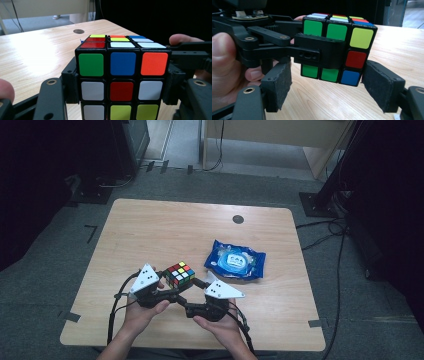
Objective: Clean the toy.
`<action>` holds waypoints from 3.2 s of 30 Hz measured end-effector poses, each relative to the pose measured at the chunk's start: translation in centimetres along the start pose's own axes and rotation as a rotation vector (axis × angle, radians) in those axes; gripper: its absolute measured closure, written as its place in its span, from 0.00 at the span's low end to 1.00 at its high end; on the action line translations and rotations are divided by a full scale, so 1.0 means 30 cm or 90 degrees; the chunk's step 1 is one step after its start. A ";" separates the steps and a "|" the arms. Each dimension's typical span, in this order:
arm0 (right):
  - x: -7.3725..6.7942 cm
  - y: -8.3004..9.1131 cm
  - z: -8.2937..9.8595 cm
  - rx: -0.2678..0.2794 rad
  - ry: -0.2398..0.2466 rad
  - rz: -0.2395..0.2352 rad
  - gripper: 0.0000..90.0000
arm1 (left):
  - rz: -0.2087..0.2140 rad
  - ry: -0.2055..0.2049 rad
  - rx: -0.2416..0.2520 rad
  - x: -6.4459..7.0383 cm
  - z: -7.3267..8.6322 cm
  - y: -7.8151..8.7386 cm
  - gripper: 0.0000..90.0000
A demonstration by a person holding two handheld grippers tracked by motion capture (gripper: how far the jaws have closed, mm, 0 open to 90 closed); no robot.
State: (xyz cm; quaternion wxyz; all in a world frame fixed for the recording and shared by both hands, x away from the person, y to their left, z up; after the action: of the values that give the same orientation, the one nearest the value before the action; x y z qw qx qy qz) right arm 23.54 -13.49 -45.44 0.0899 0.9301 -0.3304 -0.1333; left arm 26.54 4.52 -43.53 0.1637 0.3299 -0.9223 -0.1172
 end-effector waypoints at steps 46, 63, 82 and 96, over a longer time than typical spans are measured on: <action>-0.012 0.003 0.038 -0.068 0.440 0.103 0.33 | 0.070 0.046 -0.110 -0.022 -0.015 -0.006 0.38; 0.102 0.047 0.013 0.024 -0.139 0.046 1.00 | 0.073 0.047 -0.021 -0.029 -0.023 0.020 0.38; 0.098 0.083 -0.016 0.059 -0.154 0.021 1.00 | 0.091 0.018 -0.064 -0.004 0.000 -0.006 0.37; 0.198 0.099 0.001 -0.051 -0.024 0.106 0.72 | 0.068 -0.024 -0.056 -0.022 0.001 0.012 0.38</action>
State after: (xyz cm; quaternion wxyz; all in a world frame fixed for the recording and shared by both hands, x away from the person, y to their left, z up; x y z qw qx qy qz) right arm 26.21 -19.57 -45.82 0.1319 0.8922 -0.4027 -0.1561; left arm 26.81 5.23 -43.59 0.1666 0.2701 -0.9355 -0.1551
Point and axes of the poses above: each handheld gripper's, and its own axes: y roughly backward along the jaws, z roughly out of its underside, x roughly to its right, the point moved 2 cm from there along -y, roughly forward along the jaws, and after that the axes turned 4 degrees about y, right-handed, at the moved point
